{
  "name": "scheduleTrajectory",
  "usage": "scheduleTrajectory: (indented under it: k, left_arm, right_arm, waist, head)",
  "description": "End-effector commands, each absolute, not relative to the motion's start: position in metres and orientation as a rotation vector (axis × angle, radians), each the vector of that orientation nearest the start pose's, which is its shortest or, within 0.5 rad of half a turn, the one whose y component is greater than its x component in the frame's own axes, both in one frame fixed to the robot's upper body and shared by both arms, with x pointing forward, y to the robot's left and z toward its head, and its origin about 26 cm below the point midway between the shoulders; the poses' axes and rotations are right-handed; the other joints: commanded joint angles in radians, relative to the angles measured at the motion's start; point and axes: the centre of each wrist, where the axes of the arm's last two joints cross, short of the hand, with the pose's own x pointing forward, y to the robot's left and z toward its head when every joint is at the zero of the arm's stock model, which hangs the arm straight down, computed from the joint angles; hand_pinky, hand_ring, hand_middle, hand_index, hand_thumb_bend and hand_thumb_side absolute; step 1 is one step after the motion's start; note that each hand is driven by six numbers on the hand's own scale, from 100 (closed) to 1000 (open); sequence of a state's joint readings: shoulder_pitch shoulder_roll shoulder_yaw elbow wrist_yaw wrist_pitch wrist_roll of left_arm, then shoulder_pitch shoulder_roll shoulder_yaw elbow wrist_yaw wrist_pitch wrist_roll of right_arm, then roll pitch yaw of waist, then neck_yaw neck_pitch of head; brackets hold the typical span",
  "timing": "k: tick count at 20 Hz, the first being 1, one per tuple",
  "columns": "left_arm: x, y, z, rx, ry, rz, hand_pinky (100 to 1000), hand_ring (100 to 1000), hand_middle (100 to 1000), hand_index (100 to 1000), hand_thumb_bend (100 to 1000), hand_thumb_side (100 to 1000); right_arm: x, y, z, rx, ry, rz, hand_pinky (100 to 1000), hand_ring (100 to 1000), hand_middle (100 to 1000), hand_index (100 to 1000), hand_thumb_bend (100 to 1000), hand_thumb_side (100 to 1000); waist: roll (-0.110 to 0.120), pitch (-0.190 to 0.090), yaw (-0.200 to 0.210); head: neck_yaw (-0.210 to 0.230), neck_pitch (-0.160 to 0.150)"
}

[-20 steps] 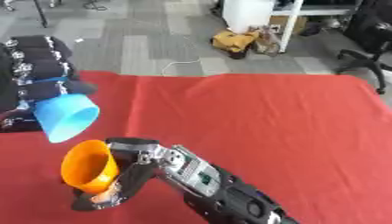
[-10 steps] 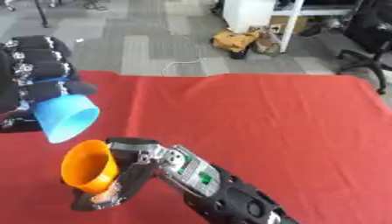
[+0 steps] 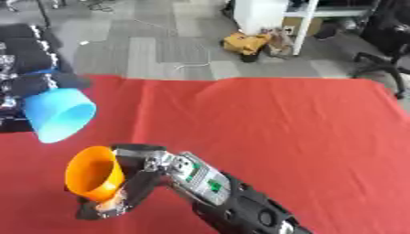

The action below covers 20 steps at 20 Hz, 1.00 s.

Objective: Pour the contents of one cup into another cup.

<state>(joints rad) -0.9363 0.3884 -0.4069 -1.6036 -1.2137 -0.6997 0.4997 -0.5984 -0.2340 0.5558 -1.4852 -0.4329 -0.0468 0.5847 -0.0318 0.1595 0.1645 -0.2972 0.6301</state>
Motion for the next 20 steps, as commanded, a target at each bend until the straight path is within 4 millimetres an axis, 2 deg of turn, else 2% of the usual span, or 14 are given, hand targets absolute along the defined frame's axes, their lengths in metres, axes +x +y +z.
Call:
scheduleTrajectory:
  k: [1, 6, 9, 10, 11, 17, 18, 19, 20]
  left_arm:
    - [0.371, 0.133, 0.299, -0.607, 2.169, 1.053, 546, 428, 417, 652, 651, 100]
    - [0.377, 0.126, 0.277, -0.531, 2.103, 1.209, 545, 417, 406, 652, 678, 100]
    - [0.384, 0.129, 0.268, -0.533, 2.122, 1.238, 540, 411, 401, 650, 674, 100]
    - [0.386, 0.131, 0.266, -0.540, 2.141, 1.233, 539, 409, 399, 650, 672, 100]
    - [0.387, 0.133, 0.265, -0.547, 2.165, 1.227, 537, 407, 397, 649, 671, 100]
    - [0.392, 0.151, 0.260, -0.592, 2.363, 1.175, 522, 373, 365, 643, 655, 100]
    - [0.392, 0.154, 0.259, -0.601, 2.399, 1.164, 517, 348, 344, 641, 649, 100]
    - [0.391, 0.158, 0.258, -0.611, 2.439, 1.151, 516, 342, 338, 640, 648, 100]
    - [0.391, 0.161, 0.257, -0.614, 2.474, 1.143, 510, 323, 312, 637, 643, 100]
  right_arm:
    - [0.361, -0.109, 0.122, 0.980, -1.649, 1.131, 726, 551, 418, 667, 343, 100]
    - [0.361, -0.110, 0.119, 0.974, -1.643, 1.126, 726, 551, 418, 667, 343, 100]
    - [0.363, -0.113, 0.114, 0.953, -1.642, 1.116, 725, 551, 416, 667, 342, 100]
    - [0.365, -0.115, 0.112, 0.935, -1.645, 1.108, 725, 550, 417, 666, 241, 100]
    - [0.366, -0.119, 0.109, 0.911, -1.650, 1.099, 725, 550, 414, 666, 341, 100]
    - [0.383, -0.161, 0.073, 0.636, -1.697, 0.965, 722, 561, 418, 676, 342, 100]
    - [0.385, -0.169, 0.069, 0.578, -1.717, 0.935, 725, 616, 445, 703, 259, 100]
    - [0.388, -0.178, 0.065, 0.507, -1.745, 0.902, 727, 630, 449, 709, 352, 100]
    - [0.389, -0.184, 0.062, 0.447, -1.770, 0.879, 746, 711, 492, 759, 373, 100]
  waist:
    - [0.004, -0.020, 0.000]
    - [0.004, -0.019, -0.001]
    - [0.004, -0.018, 0.000]
    - [0.004, -0.018, 0.001]
    - [0.005, -0.018, 0.001]
    - [0.007, -0.019, 0.000]
    - [0.008, -0.019, -0.001]
    - [0.009, -0.019, -0.002]
    - [0.010, -0.019, -0.002]
  head:
    - [-0.003, -0.007]
    - [-0.002, -0.006]
    - [-0.004, -0.005]
    - [-0.003, -0.005]
    - [-0.003, -0.005]
    - [0.000, -0.008]
    - [0.000, -0.009]
    - [0.000, -0.009]
    - [0.001, -0.009]
